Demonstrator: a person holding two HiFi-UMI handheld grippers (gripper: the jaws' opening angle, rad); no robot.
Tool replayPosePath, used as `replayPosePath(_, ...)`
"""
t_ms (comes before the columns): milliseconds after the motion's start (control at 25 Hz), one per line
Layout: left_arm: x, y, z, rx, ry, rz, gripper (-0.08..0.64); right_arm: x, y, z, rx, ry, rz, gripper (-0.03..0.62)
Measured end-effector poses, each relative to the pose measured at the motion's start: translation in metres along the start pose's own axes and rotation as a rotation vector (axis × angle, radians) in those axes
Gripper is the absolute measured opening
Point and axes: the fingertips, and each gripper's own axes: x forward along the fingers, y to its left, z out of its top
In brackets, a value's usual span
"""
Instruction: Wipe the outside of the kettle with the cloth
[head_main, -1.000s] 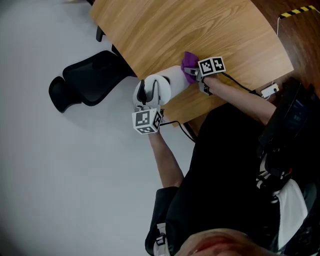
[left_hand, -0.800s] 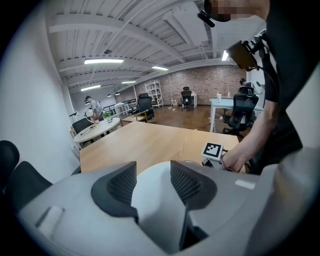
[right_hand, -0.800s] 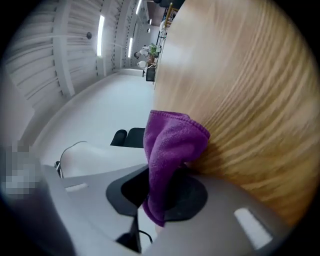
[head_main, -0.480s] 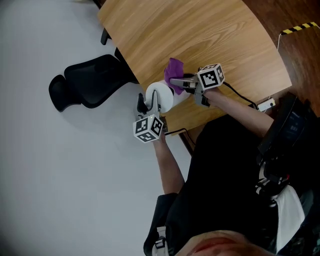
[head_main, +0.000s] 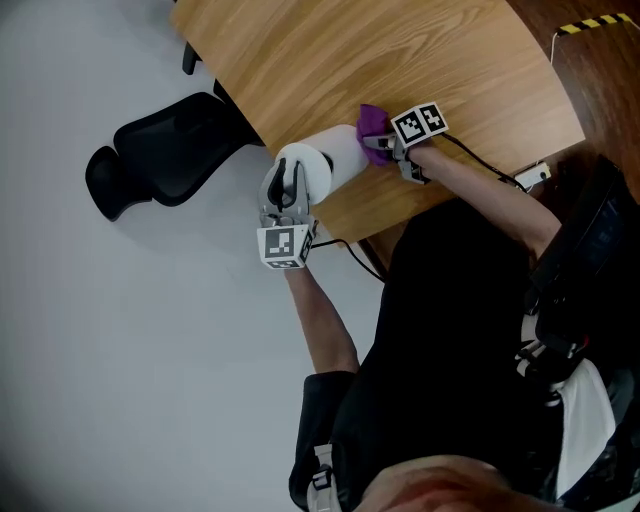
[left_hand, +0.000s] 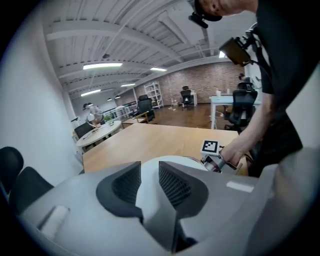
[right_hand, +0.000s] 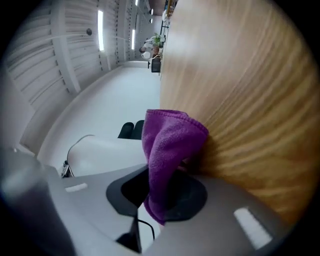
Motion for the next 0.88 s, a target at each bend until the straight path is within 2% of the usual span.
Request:
replayPosePath(80,-0.003,-0.003,-0.001,0.025,-0.025,-0.072,0.002,-0.001,-0.001,-0.011,0.007,0.008,-0.010,0.061)
replayPosePath(120,-0.003,-0.002,-0.001,0.006,-0.030,-0.079,0.002,-0.002,0.000,-0.014,0.009,0.008,-0.012,0.061)
replayPosePath(160,-0.003,0.002,-0.001,-0.033,-0.024,-0.052,0.002,-0.005,0.004,-0.013,0.012,-0.009,-0.007,0.063)
replayPosePath(200,-0.002,0.010,-0.002,-0.086,-0.005,0.010,0.003,-0.011,0.013,-0.007,0.010,-0.047,0.014,0.063)
replayPosePath(240,-0.003,0.023,-0.005,-0.144,0.026,0.106,0.035,-0.018,0.030,0.005,0.000,-0.109,0.057,0.063)
replayPosePath(320,-0.011,0.052,-0.013,-0.273,0.083,0.321,0.037,-0.033,0.083,0.038,-0.041,-0.252,0.205,0.063)
replayPosePath(360,-0.014,0.062,-0.016,-0.347,0.095,0.386,0.038,-0.038,0.114,0.052,-0.070,-0.301,0.287,0.063)
replayPosePath(400,-0.015,0.066,-0.020,-0.412,0.102,0.408,0.038,-0.038,0.142,0.062,-0.102,-0.324,0.358,0.063)
replayPosePath(440,-0.012,0.066,-0.024,-0.458,0.106,0.398,0.063,-0.035,0.166,0.067,-0.135,-0.320,0.412,0.063)
replayPosePath(480,-0.009,0.063,-0.027,-0.482,0.107,0.378,0.069,-0.028,0.183,0.067,-0.170,-0.293,0.440,0.063)
replayPosePath(520,-0.007,0.061,-0.028,-0.487,0.103,0.362,0.040,-0.018,0.191,0.065,-0.203,-0.252,0.441,0.063)
replayPosePath(600,-0.006,0.059,-0.028,-0.460,0.089,0.351,0.035,0.001,0.182,0.061,-0.239,-0.176,0.380,0.064)
replayPosePath(720,-0.004,0.053,-0.021,-0.381,0.079,0.327,0.026,0.015,0.121,0.056,-0.221,-0.086,0.202,0.063)
replayPosePath(800,0.001,0.044,-0.015,-0.294,0.096,0.273,0.002,0.020,0.070,0.047,-0.178,-0.031,0.084,0.063)
replayPosePath(880,0.008,0.033,-0.009,-0.188,0.123,0.203,0.002,0.019,0.030,0.034,-0.133,0.006,0.001,0.063)
